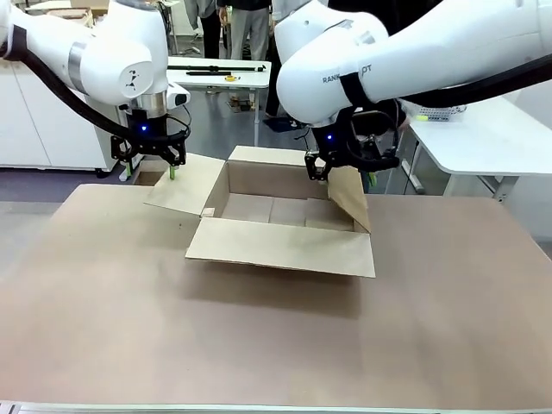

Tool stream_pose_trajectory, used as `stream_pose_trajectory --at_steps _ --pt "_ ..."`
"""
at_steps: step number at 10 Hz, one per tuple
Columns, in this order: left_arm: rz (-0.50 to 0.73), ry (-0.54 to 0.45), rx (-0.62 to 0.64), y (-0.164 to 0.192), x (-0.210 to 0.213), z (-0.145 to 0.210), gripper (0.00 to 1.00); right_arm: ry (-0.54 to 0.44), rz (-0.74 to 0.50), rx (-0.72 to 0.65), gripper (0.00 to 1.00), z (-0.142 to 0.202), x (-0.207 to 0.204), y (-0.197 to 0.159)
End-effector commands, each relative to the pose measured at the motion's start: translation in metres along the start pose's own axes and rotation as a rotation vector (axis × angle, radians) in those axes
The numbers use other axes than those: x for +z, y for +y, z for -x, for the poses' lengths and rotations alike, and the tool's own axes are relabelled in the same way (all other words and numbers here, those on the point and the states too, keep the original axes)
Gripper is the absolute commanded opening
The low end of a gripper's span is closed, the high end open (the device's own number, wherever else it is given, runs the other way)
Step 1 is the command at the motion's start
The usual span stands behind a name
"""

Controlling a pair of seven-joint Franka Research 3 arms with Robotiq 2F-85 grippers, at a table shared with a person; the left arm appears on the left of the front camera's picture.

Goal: Pack the gift set into the box.
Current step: Place both hands on the side flaps of the Package Box and spread them outward.

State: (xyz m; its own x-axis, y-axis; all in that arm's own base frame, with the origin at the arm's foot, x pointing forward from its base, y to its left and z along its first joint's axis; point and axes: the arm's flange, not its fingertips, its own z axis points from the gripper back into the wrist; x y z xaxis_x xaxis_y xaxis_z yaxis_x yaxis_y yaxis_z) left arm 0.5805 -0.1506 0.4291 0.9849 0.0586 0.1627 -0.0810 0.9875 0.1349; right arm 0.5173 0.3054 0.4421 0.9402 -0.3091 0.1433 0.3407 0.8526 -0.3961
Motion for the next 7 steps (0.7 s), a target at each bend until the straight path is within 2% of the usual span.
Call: stream_pose_trajectory --at_steps 1,4,7 --pt "-0.018 -0.013 0.006 0.002 0.000 0.000 1.00 -0.017 -0.011 -0.067 1.00 0.018 -0.010 -0.023" --pt "-0.018 -0.013 0.006 0.002 0.000 0.000 1.00 0.017 -0.038 -0.134 1.00 0.040 -0.021 -0.046" --pt "-0.018 -0.013 0.006 0.002 0.000 0.000 1.00 -0.002 -0.083 -0.278 1.00 0.063 -0.029 -0.076"
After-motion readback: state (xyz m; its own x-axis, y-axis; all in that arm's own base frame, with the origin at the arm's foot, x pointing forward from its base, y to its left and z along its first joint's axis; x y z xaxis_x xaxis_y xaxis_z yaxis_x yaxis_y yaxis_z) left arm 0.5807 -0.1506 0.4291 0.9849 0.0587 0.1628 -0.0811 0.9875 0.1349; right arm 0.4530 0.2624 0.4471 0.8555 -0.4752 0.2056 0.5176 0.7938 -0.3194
